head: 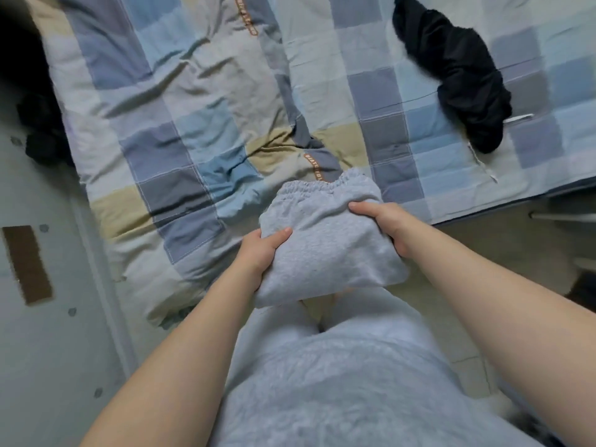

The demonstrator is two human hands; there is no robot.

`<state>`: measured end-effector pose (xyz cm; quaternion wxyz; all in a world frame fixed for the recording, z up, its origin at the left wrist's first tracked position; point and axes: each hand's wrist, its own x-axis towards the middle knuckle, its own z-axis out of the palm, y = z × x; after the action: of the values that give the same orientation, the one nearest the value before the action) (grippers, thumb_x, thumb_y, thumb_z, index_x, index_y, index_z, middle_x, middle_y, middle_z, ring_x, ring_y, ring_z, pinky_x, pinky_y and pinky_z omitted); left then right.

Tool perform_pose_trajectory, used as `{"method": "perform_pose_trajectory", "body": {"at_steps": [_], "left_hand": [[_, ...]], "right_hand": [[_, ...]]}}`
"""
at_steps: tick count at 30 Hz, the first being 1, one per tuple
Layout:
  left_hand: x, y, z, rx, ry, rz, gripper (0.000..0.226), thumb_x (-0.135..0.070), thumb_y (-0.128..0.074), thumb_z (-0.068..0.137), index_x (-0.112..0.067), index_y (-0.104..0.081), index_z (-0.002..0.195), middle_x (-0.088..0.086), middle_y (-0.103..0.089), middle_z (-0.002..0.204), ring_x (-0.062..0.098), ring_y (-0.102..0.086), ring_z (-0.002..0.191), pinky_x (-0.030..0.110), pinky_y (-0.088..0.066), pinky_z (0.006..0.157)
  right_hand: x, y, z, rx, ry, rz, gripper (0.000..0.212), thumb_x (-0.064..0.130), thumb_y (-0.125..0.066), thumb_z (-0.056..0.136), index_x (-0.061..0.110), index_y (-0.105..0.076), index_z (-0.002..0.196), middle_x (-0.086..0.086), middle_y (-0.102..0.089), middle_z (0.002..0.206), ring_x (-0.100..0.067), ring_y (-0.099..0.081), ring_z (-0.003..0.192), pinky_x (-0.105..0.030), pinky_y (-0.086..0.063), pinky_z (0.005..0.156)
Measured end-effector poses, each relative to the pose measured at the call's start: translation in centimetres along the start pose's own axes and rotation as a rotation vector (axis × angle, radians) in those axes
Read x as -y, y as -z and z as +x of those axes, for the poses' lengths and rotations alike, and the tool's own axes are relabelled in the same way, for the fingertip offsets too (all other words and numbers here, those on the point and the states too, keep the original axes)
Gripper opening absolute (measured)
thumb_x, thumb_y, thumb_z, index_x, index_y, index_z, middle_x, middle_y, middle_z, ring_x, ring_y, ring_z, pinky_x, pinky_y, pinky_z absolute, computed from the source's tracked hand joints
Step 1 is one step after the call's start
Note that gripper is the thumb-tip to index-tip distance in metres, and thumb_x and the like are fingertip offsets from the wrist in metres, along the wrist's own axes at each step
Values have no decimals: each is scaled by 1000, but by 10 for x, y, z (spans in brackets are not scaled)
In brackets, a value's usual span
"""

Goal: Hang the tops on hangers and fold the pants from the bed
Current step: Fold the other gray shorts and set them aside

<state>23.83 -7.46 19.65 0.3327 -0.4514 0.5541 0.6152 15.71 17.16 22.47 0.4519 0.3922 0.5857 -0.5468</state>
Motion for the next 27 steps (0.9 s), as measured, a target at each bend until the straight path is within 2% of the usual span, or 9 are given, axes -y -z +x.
{"method": "perform_pose_trajectory", "body": {"at_steps": [2, 8, 10, 13, 15, 19, 23, 25, 27], "left_hand": [[-9, -4, -18, 54, -10, 40, 29, -33, -83, 82, -19, -70, 105, -5, -78, 85, 17, -76, 75, 26, -57, 55], [-57, -39, -64, 204, -122, 261, 31, -40, -83, 79, -23, -71, 103, -3, -79, 91, 19, -76, 82, 34, -59, 73], [-74, -62, -80, 259, -169, 338, 32, -39, -83, 79, -22, -71, 104, 0, -79, 95, 22, -76, 84, 37, -60, 77], [-89, -107, -107, 348, -257, 441, 36, -38, -81, 82, -18, -70, 110, 1, -78, 96, 22, -76, 85, 35, -61, 70], [-91, -140, -127, 415, -304, 497, 37, -38, -80, 83, -17, -70, 112, 3, -78, 100, 24, -76, 89, 38, -62, 75], [-71, -215, -168, 552, -345, 602, 39, -38, -78, 85, -15, -69, 116, 6, -77, 104, 26, -75, 94, 44, -61, 86], [-23, -301, -210, 660, -408, 680, 38, -38, -79, 85, -15, -71, 114, 7, -77, 105, 29, -75, 96, 44, -60, 84], [9, -345, -232, 702, -437, 716, 34, -38, -79, 84, -15, -73, 109, 7, -78, 102, 27, -75, 94, 37, -61, 75], [46, -389, -253, 751, -449, 746, 27, -37, -80, 84, -17, -77, 102, 6, -78, 100, 25, -75, 92, 30, -60, 68]], "right_hand": [[-11, 8, -26, -37, 42, 90, 46, 32, -82, 79, 9, -68, 115, -12, -78, 93, -29, -76, 79, -33, -58, 59], [-42, 41, -105, -166, 173, 406, 46, 29, -82, 80, 4, -69, 116, -17, -76, 102, -34, -74, 90, -40, -60, 72], [-51, 57, -130, -221, 238, 512, 44, 26, -82, 80, 1, -70, 114, -17, -76, 101, -32, -75, 88, -37, -60, 69], [-69, 85, -169, -306, 335, 647, 38, 23, -83, 79, 0, -70, 106, -15, -77, 94, -30, -76, 84, -37, -61, 66], [-86, 107, -194, -369, 402, 727, 35, 23, -83, 78, 1, -69, 101, -13, -77, 89, -28, -76, 79, -34, -60, 61], [-139, 162, -241, -482, 495, 868, 46, 27, -87, 71, 3, -64, 103, -12, -78, 87, -27, -76, 77, -32, -59, 55], [-209, 228, -284, -553, 597, 971, 38, 28, -86, 69, 10, -68, 96, -8, -78, 82, -24, -76, 72, -29, -57, 51], [-247, 263, -303, -616, 605, 992, 43, 32, -87, 68, 10, -69, 100, -8, -78, 85, -25, -76, 76, -31, -59, 58], [-287, 300, -320, -661, 619, 1048, 46, 31, -87, 70, 6, -71, 105, -12, -78, 93, -29, -76, 86, -35, -58, 73]]}}
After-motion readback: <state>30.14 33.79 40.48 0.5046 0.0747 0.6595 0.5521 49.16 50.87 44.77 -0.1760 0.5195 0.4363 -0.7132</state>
